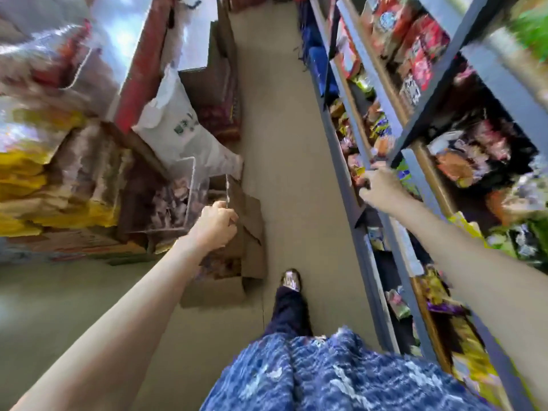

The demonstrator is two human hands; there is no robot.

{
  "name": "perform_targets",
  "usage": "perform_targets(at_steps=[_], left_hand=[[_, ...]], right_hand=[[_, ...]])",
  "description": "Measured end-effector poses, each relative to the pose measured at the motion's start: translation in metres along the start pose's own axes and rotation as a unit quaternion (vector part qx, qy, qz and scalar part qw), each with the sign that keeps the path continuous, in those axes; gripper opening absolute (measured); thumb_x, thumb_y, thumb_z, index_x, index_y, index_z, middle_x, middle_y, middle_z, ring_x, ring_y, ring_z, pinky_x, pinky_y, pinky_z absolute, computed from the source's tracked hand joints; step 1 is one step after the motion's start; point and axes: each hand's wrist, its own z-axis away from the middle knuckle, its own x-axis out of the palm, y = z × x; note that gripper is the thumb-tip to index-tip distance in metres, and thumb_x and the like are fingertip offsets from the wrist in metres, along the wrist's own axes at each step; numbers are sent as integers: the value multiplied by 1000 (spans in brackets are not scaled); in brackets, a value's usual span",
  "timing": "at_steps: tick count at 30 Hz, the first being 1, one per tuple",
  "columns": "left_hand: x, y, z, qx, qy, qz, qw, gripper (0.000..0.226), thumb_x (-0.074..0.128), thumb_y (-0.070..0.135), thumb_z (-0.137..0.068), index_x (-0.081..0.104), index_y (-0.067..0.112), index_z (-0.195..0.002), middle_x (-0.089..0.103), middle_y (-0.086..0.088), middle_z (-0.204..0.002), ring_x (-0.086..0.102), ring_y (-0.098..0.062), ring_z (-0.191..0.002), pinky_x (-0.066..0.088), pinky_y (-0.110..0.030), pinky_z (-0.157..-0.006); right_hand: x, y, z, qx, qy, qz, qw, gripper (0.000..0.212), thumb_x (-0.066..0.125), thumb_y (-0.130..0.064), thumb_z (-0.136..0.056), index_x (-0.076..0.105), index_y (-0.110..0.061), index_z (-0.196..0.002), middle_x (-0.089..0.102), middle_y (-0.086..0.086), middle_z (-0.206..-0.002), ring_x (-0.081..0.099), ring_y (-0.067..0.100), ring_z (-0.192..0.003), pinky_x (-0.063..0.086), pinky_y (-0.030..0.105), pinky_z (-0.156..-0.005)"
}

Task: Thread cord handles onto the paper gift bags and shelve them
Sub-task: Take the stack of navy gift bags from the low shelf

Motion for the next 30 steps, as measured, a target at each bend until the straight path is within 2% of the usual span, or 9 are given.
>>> perform_targets(at_steps=[7, 9, 11, 13, 15, 17, 21, 25, 30], left_hand=[[-104, -20, -218, 17, -1, 45, 999, 26, 55, 12, -84, 67, 3, -105, 52, -19, -122, 53, -41, -108, 43, -40, -94], [-133, -17, -280, 35, 24, 74, 996, 29, 53, 15, -85, 66, 0, -107, 52, -18, -125, 52, -38, -113, 41, -40, -97], [-154, -15, -341, 48, 37, 49, 997, 27, 52, 12, -89, 65, 4, -111, 47, -14, -132, 46, -32, -120, 35, -33, -100], [-165, -14, -401, 77, 22, 27, 996, 27, 52, 10, -88, 64, 9, -112, 42, -12, -138, 41, -31, -123, 27, -29, -99], [-178, -22, -462, 90, -1, -2, 996, 29, 50, 10, -89, 63, 11, -114, 37, -9, -141, 39, -30, -123, 26, -28, -99], [-199, -33, -525, 54, -15, -8, 998, 30, 48, 11, -90, 63, 13, -116, 35, -8, -143, 39, -32, -121, 30, -30, -100], [-258, -50, -641, -6, 14, 22, 1000, 30, 50, 10, -88, 64, 12, -114, 40, -13, -139, 43, -36, -119, 30, -30, -101], [-298, -69, -753, -19, 38, 31, 999, 26, 50, 9, -87, 66, 10, -108, 43, -13, -137, 41, -37, -121, 30, -33, -104], [-322, -108, -921, -5, 26, 1, 1000, 27, 50, 14, -87, 65, 13, -109, 43, -13, -137, 30, -35, -131, 27, -37, -107]], right_hand=[[-54, -55, -203, 16, 57, -8, 998, 23, 53, 2, -85, 66, 5, -103, 44, 25, -130, 42, 35, -123, 25, 27, -96], [-67, -65, -261, 23, 81, -17, 996, 21, 52, 4, -85, 67, 7, -100, 41, 24, -132, 42, 35, -123, 27, 28, -96], [-76, -66, -327, 38, 91, -7, 995, 19, 52, 0, -85, 66, 6, -98, 39, 21, -132, 42, 35, -122, 31, 31, -95], [-80, -64, -396, 36, 78, 1, 996, 18, 52, -5, -88, 64, 2, -100, 36, 18, -134, 37, 34, -125, 34, 36, -97], [-86, -66, -466, 30, 45, 8, 999, 19, 52, -8, -90, 62, -1, -104, 32, 17, -138, 32, 34, -128, 35, 39, -98], [-96, -73, -535, 25, 25, 10, 999, 20, 52, -8, -90, 62, -2, -106, 30, 18, -139, 32, 34, -128, 35, 37, -97], [-124, -108, -664, 28, 2, 6, 1000, 22, 54, -4, -86, 64, 0, -105, 36, 21, -135, 39, 33, -123, 32, 30, -95], [-136, -144, -803, -30, -5, 1, 1000, 18, 55, -4, -82, 65, -1, -97, 40, 20, -128, 39, 33, -123, 34, 34, -100], [-142, -171, -972, 1, -20, 35, 999, 18, 54, -7, -86, 66, -5, -100, 34, 17, -135, 32, 33, -125, 29, 34, -103]])
